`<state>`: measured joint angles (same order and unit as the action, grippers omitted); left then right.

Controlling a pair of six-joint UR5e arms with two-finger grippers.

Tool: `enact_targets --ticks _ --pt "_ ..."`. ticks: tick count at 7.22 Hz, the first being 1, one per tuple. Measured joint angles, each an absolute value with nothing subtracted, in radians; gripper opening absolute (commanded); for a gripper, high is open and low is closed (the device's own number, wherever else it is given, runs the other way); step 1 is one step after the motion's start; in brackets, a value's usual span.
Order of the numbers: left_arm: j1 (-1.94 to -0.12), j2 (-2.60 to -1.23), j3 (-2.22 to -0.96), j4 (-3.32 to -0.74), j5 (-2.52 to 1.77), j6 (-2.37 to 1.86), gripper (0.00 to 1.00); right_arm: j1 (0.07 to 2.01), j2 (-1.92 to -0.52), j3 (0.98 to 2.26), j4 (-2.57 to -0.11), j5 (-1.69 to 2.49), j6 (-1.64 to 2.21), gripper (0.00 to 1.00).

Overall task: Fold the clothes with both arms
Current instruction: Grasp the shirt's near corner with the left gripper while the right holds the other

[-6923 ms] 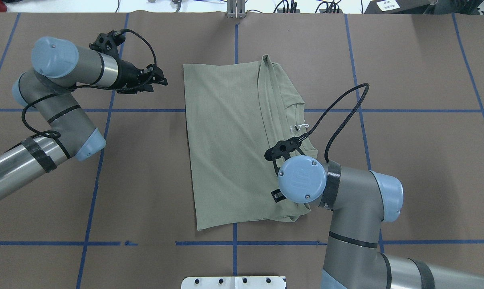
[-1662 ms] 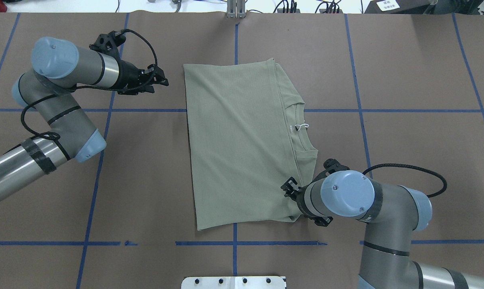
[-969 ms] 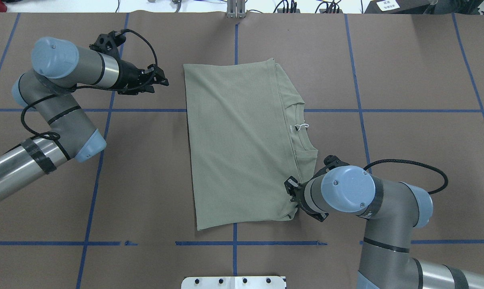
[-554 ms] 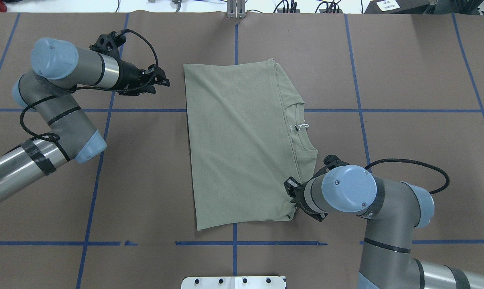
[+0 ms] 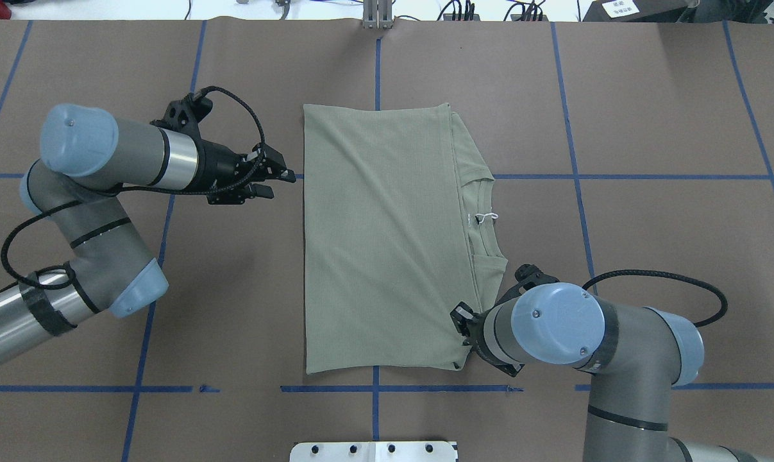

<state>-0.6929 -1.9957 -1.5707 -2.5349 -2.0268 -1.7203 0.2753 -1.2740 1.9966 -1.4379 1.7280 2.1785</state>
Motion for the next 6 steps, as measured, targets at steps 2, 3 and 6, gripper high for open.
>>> enact_targets --ticks 2,3,6 --pt "-0.598 -1.920 -1.664 -2.531 -2.007 -1.799 0.69 0.251 -1.274 2.009 -1.458 1.719 2.182 0.00" --pt "-0.559 -1.878 -1.707 -2.527 -1.993 -1.819 0.70 0.243 -1.275 2.009 -1.465 1.713 2.182 0.00" --pt "-0.465 -1.855 -1.754 -2.421 -1.978 -1.839 0.71 0.238 -1.282 2.010 -1.469 1.708 2.183 0.00"
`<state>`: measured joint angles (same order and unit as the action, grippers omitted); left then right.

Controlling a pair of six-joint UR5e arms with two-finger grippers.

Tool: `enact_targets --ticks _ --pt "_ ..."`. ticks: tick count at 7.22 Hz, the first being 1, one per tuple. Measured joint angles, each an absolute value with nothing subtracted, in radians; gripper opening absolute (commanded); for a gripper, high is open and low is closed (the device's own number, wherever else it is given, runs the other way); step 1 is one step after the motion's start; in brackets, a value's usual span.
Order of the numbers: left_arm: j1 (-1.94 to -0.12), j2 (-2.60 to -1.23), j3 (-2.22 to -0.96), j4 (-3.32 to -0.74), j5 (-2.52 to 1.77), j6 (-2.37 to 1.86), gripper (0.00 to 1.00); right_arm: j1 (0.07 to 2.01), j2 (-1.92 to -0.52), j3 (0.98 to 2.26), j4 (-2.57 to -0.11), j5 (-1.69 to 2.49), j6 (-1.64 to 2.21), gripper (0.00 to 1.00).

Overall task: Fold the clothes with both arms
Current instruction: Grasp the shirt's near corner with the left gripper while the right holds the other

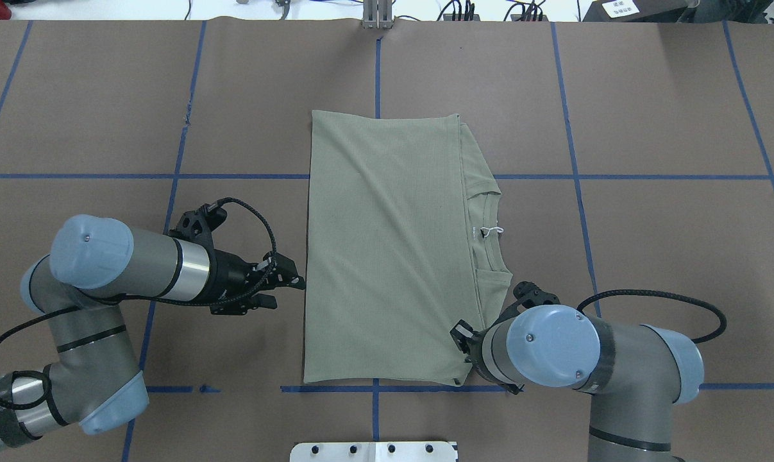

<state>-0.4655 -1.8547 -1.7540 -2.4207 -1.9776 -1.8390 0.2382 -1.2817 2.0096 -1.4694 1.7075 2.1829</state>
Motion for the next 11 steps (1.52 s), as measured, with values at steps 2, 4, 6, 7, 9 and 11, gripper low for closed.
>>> enact_targets --ticks 2,4,6,7,9,11 --pt "-0.407 -1.857 -1.756 -2.395 -1.975 -1.841 0.70 0.238 -1.281 2.010 -1.470 1.707 2.183 0.00" --pt "-0.371 -1.858 -1.755 -2.392 -1.974 -1.843 0.66 0.238 -1.278 2.010 -1.470 1.707 2.183 0.00" --pt "-0.329 -1.860 -1.751 -2.391 -1.972 -1.844 0.62 0.238 -1.276 2.010 -1.470 1.707 2.183 0.00" --pt "-0.313 -1.860 -1.748 -2.391 -1.971 -1.844 0.61 0.238 -1.274 2.010 -1.470 1.707 2.183 0.00" --pt "-0.299 -1.861 -1.740 -2.391 -1.969 -1.844 0.35 0.239 -1.275 2.010 -1.471 1.707 2.183 0.00" --pt "-0.297 -1.862 -1.739 -2.392 -1.968 -1.844 0.00 0.239 -1.277 2.010 -1.470 1.707 2.183 0.00"
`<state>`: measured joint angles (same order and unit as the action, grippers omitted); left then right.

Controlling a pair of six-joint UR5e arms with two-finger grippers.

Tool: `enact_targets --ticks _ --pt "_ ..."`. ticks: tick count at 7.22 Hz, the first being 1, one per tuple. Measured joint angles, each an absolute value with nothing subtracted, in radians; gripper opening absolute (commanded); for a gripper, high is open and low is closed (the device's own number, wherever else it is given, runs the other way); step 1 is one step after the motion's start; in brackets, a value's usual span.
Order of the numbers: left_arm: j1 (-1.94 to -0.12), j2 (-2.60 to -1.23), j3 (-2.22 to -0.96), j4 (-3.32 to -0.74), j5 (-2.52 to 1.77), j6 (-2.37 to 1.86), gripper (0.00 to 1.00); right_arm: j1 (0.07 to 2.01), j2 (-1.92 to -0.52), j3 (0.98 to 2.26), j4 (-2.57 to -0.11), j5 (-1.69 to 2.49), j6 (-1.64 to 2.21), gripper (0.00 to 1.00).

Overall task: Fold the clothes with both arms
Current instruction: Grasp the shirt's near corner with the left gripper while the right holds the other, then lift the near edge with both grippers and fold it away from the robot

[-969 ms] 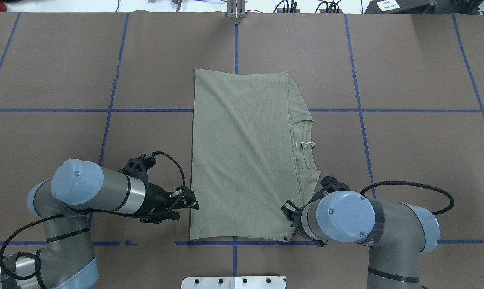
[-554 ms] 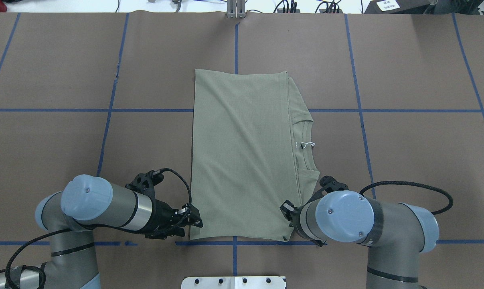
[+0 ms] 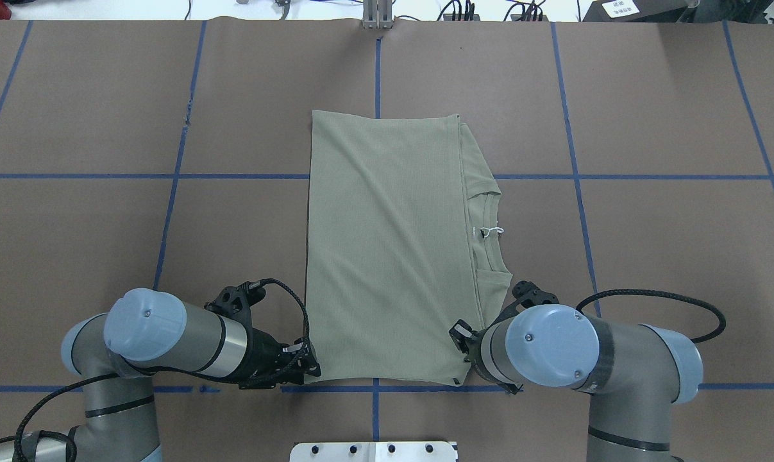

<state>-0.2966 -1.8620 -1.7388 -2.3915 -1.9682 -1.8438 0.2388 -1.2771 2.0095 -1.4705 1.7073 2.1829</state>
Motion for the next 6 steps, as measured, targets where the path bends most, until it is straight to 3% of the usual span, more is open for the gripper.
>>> enact_targets --ticks 3,6 --pt "-0.297 -1.857 -1.753 -2.391 -1.969 -1.843 0.00 0.239 -1.274 2.011 -1.470 1.707 2.183 0.00" --pt "-0.323 -1.838 -1.925 -2.327 -1.979 -1.843 0.00 0.263 -1.284 2.082 -1.481 1.681 2.206 0.00"
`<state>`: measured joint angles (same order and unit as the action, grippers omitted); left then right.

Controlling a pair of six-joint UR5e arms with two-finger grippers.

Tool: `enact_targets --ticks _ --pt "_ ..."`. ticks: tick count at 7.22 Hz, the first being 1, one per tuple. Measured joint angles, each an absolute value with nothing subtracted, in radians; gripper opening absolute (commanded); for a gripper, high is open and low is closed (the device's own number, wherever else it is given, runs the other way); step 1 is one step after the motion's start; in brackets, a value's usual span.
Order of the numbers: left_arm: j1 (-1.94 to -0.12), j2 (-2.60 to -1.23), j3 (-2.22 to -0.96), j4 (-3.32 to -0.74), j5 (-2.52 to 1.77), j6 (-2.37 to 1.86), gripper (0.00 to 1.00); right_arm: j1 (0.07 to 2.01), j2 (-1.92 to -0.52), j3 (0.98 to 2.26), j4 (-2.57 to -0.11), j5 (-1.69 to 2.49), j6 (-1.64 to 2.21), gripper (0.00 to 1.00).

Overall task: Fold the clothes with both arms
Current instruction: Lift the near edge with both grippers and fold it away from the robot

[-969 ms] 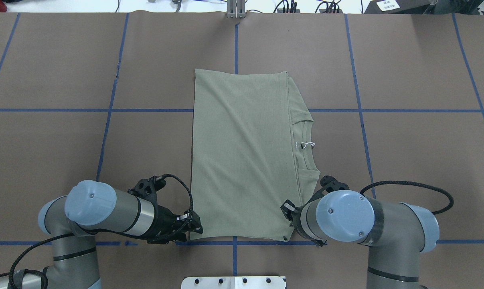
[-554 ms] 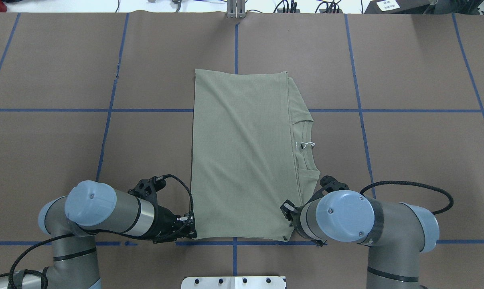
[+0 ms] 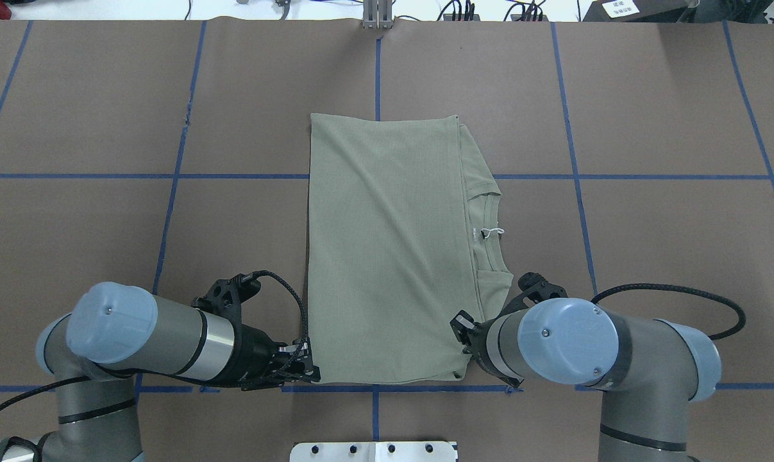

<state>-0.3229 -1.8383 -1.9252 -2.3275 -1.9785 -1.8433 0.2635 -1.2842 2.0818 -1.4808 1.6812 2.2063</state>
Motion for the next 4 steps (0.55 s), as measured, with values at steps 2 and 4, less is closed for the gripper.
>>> enact_targets --ticks 2,4 --pt "-0.466 -1.904 -1.985 -2.192 -2.009 -1.833 0.00 0.337 -1.260 2.128 -1.524 1.652 2.227 0.00" --pt "-0.623 -1.985 -1.919 -2.123 -2.065 -1.794 0.00 0.469 -1.179 2.073 -1.542 1.655 2.204 0.00"
